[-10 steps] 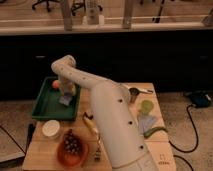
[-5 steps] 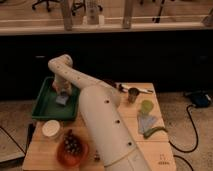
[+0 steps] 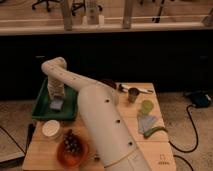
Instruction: Wipe tray with sponge
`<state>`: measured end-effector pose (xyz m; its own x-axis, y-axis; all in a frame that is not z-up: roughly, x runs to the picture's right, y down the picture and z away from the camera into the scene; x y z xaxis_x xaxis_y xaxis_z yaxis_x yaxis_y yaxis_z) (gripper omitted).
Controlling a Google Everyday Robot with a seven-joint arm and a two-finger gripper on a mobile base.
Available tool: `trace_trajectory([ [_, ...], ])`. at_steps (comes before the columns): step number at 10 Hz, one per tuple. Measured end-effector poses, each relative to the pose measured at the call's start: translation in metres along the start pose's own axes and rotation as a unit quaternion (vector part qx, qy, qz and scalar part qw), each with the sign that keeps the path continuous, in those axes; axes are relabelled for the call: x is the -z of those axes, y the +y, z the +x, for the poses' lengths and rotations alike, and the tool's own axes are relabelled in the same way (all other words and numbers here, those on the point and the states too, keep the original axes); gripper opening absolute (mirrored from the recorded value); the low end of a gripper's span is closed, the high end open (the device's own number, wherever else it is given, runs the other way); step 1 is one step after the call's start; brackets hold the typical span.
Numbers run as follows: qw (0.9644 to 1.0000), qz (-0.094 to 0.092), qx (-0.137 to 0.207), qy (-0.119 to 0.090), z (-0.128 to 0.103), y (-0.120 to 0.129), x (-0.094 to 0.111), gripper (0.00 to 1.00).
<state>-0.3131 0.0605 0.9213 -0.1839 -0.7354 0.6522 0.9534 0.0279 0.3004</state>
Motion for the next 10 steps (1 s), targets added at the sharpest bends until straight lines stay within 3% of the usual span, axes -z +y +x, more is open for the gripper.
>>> trace_trajectory([
  [2, 1.0000, -0.001, 0.002, -0.004, -0.013, 0.013, 0.008, 0.03],
  [5, 0.9995, -0.023, -0.021, -0.007, -0.019, 0.045, 0.013, 0.03],
  [10, 0.9964, -0.039, -0.069, 0.029, 0.022, 0.066, 0.012, 0.03],
])
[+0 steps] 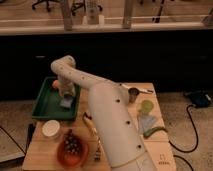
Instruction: Wipe tray with sponge
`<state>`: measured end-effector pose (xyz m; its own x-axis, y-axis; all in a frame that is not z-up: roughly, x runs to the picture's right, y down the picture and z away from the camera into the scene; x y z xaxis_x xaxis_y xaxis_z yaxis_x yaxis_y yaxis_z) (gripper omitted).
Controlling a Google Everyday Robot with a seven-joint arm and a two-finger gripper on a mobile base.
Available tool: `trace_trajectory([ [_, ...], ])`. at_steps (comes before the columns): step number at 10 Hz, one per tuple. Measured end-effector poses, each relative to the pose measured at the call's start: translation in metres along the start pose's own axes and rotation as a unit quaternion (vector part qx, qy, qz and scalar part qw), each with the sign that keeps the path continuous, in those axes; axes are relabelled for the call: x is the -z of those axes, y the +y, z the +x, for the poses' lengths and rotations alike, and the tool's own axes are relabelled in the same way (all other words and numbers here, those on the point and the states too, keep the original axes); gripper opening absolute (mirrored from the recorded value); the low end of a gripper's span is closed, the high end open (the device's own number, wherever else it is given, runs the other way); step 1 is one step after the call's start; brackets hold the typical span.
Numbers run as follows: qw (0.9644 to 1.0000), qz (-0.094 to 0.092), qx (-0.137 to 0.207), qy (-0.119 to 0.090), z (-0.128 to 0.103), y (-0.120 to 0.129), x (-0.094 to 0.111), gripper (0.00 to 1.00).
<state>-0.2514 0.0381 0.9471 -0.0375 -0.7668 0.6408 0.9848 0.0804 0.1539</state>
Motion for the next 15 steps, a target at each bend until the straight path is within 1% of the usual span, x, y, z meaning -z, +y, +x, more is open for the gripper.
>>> trace_trajectory([
  [1, 1.0000, 0.005, 0.004, 0.002, 0.007, -0.009, -0.004, 0.03],
  [2, 0.9999, 0.010, 0.011, 0.000, 0.009, -0.019, -0.007, 0.03],
  [3, 0.9996, 0.015, 0.022, -0.006, 0.009, -0.032, -0.011, 0.03],
  [4, 0.9989, 0.024, 0.039, -0.014, 0.007, -0.052, -0.015, 0.03],
  [5, 0.9978, 0.030, 0.055, -0.021, 0.003, -0.065, -0.017, 0.03],
  [6, 0.9969, 0.034, 0.067, -0.025, 0.000, -0.071, -0.017, 0.03],
  [7, 0.9958, 0.034, 0.079, -0.031, -0.006, -0.075, -0.016, 0.03],
  [8, 0.9943, 0.031, 0.095, -0.037, -0.015, -0.076, -0.010, 0.03],
  [10, 0.9919, 0.024, 0.114, -0.050, -0.030, -0.074, -0.002, 0.03],
  [11, 0.9909, 0.017, 0.120, -0.057, -0.039, -0.061, 0.004, 0.03],
  [14, 0.9906, 0.004, 0.119, -0.068, -0.052, -0.035, 0.013, 0.03],
  [15, 0.9915, -0.002, 0.111, -0.068, -0.052, -0.024, 0.014, 0.03],
])
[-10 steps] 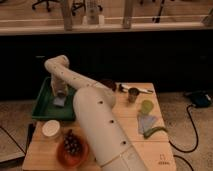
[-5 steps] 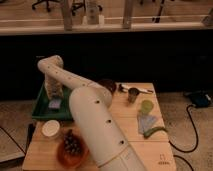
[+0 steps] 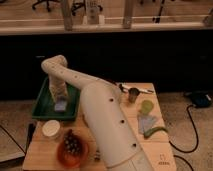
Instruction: Wipe tray with sponge
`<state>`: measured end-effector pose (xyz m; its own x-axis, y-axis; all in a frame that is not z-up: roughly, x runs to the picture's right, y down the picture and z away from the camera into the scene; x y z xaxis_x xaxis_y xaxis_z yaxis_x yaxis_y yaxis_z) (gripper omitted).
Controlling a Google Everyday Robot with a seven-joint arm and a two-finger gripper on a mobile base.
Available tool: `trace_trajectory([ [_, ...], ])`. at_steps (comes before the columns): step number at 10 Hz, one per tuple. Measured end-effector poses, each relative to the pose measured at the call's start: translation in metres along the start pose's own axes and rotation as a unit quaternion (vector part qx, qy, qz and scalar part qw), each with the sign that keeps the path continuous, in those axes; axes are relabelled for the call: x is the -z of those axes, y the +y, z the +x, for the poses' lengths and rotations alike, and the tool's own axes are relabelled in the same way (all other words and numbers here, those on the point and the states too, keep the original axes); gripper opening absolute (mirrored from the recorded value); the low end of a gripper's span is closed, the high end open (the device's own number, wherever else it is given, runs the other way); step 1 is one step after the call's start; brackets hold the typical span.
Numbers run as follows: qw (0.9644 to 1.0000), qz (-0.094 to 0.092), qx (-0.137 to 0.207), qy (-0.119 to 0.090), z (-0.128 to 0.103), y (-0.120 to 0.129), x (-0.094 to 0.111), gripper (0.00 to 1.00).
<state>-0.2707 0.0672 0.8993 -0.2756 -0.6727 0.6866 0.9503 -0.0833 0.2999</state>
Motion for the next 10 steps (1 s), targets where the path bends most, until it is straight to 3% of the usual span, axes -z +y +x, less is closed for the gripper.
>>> trace_trajectory([
  [2, 0.9996, -0.004, -0.027, 0.011, 0.010, 0.019, 0.002, 0.03],
  [5, 0.9977, -0.010, -0.059, 0.031, 0.043, 0.034, -0.006, 0.03],
  [7, 0.9977, -0.006, -0.058, 0.036, 0.060, 0.027, -0.011, 0.03],
  [10, 0.9994, 0.013, -0.016, 0.027, 0.064, -0.012, -0.023, 0.03],
])
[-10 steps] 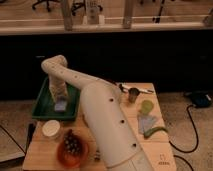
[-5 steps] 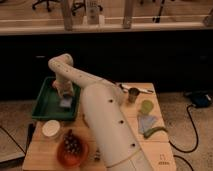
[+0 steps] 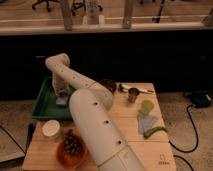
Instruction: Wipe tray with sponge
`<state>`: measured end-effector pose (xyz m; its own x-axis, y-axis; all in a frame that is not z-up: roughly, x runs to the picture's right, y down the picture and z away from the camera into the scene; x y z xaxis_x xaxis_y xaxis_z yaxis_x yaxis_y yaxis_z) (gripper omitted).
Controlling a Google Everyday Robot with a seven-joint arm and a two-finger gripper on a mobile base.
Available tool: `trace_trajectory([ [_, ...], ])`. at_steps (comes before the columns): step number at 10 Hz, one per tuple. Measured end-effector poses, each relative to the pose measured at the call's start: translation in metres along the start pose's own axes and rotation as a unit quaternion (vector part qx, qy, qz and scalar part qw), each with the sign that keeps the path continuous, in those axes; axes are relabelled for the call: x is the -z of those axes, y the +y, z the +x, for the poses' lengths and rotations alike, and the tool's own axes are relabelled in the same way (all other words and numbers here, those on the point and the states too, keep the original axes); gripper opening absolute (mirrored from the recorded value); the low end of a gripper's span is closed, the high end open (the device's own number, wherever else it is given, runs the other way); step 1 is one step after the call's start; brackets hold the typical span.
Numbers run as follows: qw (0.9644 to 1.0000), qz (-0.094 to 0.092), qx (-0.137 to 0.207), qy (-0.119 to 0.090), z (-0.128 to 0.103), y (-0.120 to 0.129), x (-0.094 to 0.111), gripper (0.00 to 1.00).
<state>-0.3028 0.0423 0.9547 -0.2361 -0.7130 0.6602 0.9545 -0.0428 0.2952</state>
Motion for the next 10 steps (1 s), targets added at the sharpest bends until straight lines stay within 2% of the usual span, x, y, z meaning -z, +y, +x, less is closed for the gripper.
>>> trace_trajectory([
  [2, 0.9994, 0.010, 0.032, -0.012, -0.012, -0.017, -0.005, 0.03],
  [4, 0.9984, 0.016, 0.052, -0.014, -0.032, -0.022, -0.002, 0.03],
  [7, 0.9978, 0.014, 0.058, -0.028, -0.067, -0.006, 0.005, 0.03],
  [9, 0.9984, 0.012, 0.045, -0.031, -0.080, 0.014, 0.010, 0.03],
  [10, 0.9990, 0.010, 0.035, -0.027, -0.080, 0.022, 0.012, 0.03],
])
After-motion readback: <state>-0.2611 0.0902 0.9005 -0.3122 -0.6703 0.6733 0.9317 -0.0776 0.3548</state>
